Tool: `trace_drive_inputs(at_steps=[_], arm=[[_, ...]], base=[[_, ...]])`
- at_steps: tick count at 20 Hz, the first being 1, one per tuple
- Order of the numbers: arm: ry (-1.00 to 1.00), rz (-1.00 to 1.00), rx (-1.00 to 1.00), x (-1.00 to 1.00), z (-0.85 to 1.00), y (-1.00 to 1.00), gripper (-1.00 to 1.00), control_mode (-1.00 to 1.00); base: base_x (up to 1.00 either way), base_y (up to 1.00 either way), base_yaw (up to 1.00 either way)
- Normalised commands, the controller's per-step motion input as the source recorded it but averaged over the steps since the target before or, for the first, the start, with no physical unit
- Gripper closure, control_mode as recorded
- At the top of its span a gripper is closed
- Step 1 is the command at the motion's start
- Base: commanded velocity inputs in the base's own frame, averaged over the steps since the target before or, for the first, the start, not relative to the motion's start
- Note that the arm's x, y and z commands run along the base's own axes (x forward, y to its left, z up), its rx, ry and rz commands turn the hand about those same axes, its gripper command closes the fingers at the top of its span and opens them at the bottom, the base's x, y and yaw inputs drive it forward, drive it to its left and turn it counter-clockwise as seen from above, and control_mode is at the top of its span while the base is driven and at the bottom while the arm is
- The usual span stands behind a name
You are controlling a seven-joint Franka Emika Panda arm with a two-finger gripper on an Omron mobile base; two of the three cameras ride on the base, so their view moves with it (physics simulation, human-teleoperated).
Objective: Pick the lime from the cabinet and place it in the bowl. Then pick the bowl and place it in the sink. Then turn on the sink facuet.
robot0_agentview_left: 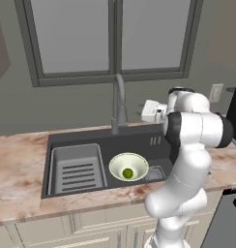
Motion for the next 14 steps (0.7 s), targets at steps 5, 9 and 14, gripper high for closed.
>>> trace_drive_inputs(at_steps=[5,9,14], arm=[[0.0,0.0,0.0,0.07,-0.11,0.08,-1.0,-1.0],[0.0,-0.09,0.01,0.0,-0.23,0.29,-1.0,-1.0],[0.0,-0.17,0.03,0.13,-0.18,0.2,-1.0,-1.0]], base=[[0.0,0.0,0.0],[0.0,0.0,0.0],[0.0,0.0,0.0]])
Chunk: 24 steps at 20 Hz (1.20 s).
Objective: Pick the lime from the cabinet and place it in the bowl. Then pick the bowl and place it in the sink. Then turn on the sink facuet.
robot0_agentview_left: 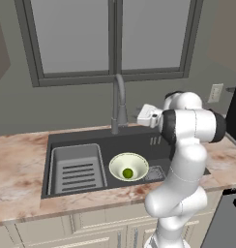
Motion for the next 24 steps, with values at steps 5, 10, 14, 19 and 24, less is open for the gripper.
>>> trace_drive_inputs(at_steps=[5,10,14,19,24], arm=[[0.0,-0.12,0.05,0.33,-0.18,0.0,-1.0,-1.0],[0.0,-0.01,0.05,0.45,-0.17,-0.19,-1.0,-1.0],[0.0,0.04,0.03,0.47,-0.19,-0.24,-1.0,-1.0],[0.0,0.09,0.01,0.42,-0.2,-0.22,-1.0,-1.0],[0.0,0.06,0.0,0.42,-0.24,-0.01,-1.0,-1.0]], base=[[0.0,0.0,0.0],[0.0,0.0,0.0],[0.0,0.0,0.0],[0.0,0.0,0.0],[0.0,0.0,0.0]])
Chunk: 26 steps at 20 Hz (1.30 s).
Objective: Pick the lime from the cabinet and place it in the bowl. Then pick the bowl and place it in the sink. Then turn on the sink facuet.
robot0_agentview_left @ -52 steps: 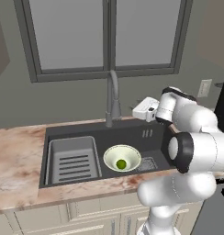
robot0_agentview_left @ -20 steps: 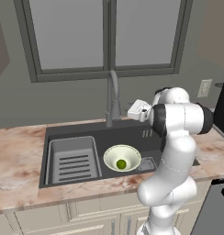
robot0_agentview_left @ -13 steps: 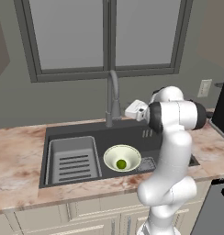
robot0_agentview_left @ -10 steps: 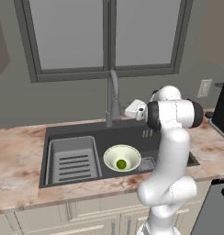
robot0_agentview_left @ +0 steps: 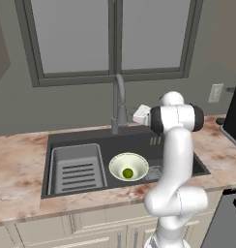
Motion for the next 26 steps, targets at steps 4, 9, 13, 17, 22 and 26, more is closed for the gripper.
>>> trace_drive_inputs(at_steps=[4,9,13,17,22,26], arm=[[0.0,0.05,0.0,0.21,-0.26,0.0,-1.0,-1.0],[0.0,0.03,0.0,0.07,-0.2,0.08,-1.0,-1.0],[0.0,0.0,0.0,0.0,-0.09,0.1,-1.0,-1.0],[0.0,0.0,0.0,0.0,0.0,0.05,-1.0,-1.0],[0.0,0.0,0.0,0.0,0.0,0.06,-1.0,-1.0],[0.0,0.0,0.0,0.0,0.0,0.13,-1.0,-1.0]], base=[[0.0,0.0,0.0],[0.0,0.0,0.0],[0.0,0.0,0.0],[0.0,0.0,0.0],[0.0,0.0,0.0],[0.0,0.0,0.0]])
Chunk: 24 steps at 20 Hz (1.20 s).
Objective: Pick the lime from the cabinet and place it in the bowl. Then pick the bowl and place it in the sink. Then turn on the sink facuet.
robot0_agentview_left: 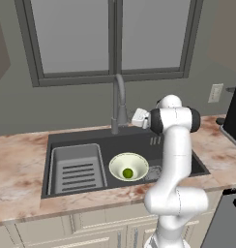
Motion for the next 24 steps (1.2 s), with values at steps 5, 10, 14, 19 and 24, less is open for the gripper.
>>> trace_drive_inputs(at_steps=[5,10,14,19,24], arm=[[0.0,0.0,0.0,0.0,0.0,0.14,-1.0,-1.0],[0.0,0.01,0.01,0.0,0.0,0.03,-1.0,-1.0],[0.0,0.0,0.0,0.14,0.0,0.0,-1.0,-1.0],[0.0,0.0,0.0,0.37,0.0,0.0,-1.0,-1.0],[0.0,0.0,0.0,0.29,0.0,0.05,-1.0,-1.0]], base=[[0.0,0.0,0.0],[0.0,0.0,0.0],[0.0,0.0,0.0],[0.0,0.0,0.0],[0.0,0.0,0.0]])
